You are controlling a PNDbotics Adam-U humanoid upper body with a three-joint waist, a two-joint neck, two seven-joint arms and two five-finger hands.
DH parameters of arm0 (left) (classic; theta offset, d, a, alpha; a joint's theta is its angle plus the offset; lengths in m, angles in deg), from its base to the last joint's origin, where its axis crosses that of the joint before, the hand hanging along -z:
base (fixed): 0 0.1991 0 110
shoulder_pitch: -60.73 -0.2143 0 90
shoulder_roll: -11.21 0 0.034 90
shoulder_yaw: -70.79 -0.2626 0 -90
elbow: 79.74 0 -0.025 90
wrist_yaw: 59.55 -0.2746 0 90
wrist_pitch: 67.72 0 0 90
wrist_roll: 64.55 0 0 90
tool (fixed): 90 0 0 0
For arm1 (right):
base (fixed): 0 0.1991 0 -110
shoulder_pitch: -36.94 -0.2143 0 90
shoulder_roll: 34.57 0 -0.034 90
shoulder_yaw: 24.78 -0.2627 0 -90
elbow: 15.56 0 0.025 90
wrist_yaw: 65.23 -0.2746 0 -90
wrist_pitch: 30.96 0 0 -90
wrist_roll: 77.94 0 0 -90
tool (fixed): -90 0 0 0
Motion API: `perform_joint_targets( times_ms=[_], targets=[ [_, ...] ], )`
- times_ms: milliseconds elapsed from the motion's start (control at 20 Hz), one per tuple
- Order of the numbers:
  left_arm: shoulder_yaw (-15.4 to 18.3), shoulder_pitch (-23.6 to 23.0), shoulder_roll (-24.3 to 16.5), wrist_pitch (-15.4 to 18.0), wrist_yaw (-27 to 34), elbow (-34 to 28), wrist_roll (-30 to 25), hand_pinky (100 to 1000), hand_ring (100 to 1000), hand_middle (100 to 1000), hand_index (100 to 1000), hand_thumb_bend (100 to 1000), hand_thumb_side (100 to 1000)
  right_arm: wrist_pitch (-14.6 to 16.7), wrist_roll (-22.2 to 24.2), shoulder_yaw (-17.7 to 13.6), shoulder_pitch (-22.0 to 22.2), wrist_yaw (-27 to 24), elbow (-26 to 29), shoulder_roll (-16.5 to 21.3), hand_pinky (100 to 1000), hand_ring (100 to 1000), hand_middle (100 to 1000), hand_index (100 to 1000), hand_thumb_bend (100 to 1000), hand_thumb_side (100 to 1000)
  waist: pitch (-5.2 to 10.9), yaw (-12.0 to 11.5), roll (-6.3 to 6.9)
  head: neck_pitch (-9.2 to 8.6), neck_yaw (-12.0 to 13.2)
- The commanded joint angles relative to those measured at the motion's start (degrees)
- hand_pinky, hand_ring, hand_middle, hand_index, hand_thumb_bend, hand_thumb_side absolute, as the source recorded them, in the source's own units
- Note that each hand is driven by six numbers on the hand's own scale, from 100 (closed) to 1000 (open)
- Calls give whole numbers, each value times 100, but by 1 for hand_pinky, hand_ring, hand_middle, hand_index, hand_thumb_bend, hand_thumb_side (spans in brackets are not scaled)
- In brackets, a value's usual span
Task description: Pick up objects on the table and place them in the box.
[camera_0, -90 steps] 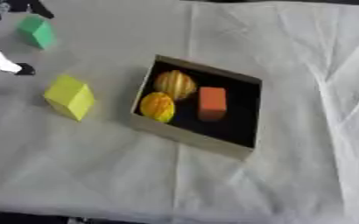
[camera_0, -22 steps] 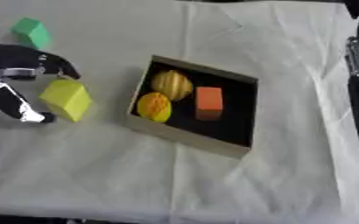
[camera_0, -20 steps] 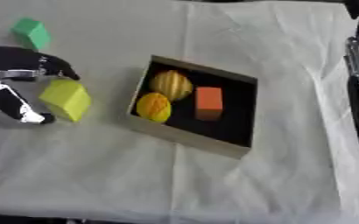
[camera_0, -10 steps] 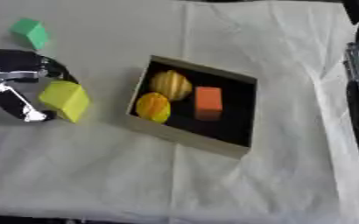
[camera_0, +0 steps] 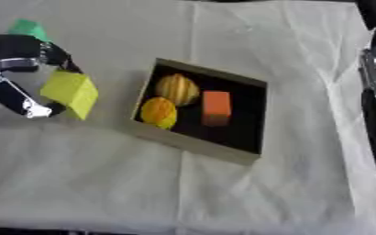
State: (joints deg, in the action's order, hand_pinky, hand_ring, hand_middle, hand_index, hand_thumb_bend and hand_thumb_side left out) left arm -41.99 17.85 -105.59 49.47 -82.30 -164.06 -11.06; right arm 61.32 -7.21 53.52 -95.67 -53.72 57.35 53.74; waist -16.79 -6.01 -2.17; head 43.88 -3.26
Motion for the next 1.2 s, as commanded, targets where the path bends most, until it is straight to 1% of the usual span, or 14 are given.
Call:
perform_joint_targets(
  times_ms=[50, 150, 300, 450, 600, 750, 950, 1100, 1200],
  targets=[
    [222, 343, 82, 834, 372, -463, -868, 787, 694, 475, 662, 100, 255, 9, -28, -58, -103, 41, 212, 73, 712, 709, 671, 847, 100, 529, 156, -12, 42, 24, -122],
    [224, 604, 361, 644, 579, -576, -778, 783, 686, 473, 661, 100, 249, 10, -29, -52, -113, 59, 267, 55, 711, 710, 671, 846, 100, 529, 175, -24, 48, 24, -194],
    [124, 1043, 995, 349, 822, -529, -770, 785, 675, 472, 664, 100, 245, -2, -7, -29, -121, 83, 335, 7, 711, 710, 671, 846, 100, 529, 204, -34, 49, 24, -260],
    [5, 1371, 1615, 121, 1058, -335, -926, 788, 666, 473, 670, 100, 244, -13, 11, -21, -144, 105, 392, -37, 711, 711, 671, 846, 100, 529, 223, -32, 49, 24, -266],
    [-119, 1600, 2183, -9, 1175, -14, -1134, 787, 660, 472, 670, 100, 245, -6, 18, -13, -187, 131, 481, -102, 712, 712, 672, 846, 100, 529, 235, -14, 52, 24, -246],
    [-206, 1725, 2614, -26, 1194, 263, -1315, 788, 657, 474, 674, 100, 246, -12, 27, 0, -220, 158, 551, -142, 712, 713, 673, 846, 100, 529, 237, -4, 61, 24, -241],
    [-290, 1791, 2973, -1, 1082, 580, -1509, 796, 672, 504, 696, 100, 244, -30, 29, 2, -265, 184, 599, -170, 712, 714, 673, 846, 100, 529, 235, 4, 75, 24, -231],
    [-398, 1794, 3205, 70, 819, 1009, -1541, 802, 684, 527, 714, 100, 244, -29, 29, 7, -329, 208, 654, -221, 712, 714, 674, 846, 100, 529, 237, 25, 73, 24, -230],
    [-455, 1769, 3333, 180, 568, 1337, -1544, 805, 693, 541, 724, 100, 245, -33, 26, 6, -354, 221, 688, -252, 712, 715, 674, 846, 100, 529, 234, 37, 69, 24, -232]
  ],
)
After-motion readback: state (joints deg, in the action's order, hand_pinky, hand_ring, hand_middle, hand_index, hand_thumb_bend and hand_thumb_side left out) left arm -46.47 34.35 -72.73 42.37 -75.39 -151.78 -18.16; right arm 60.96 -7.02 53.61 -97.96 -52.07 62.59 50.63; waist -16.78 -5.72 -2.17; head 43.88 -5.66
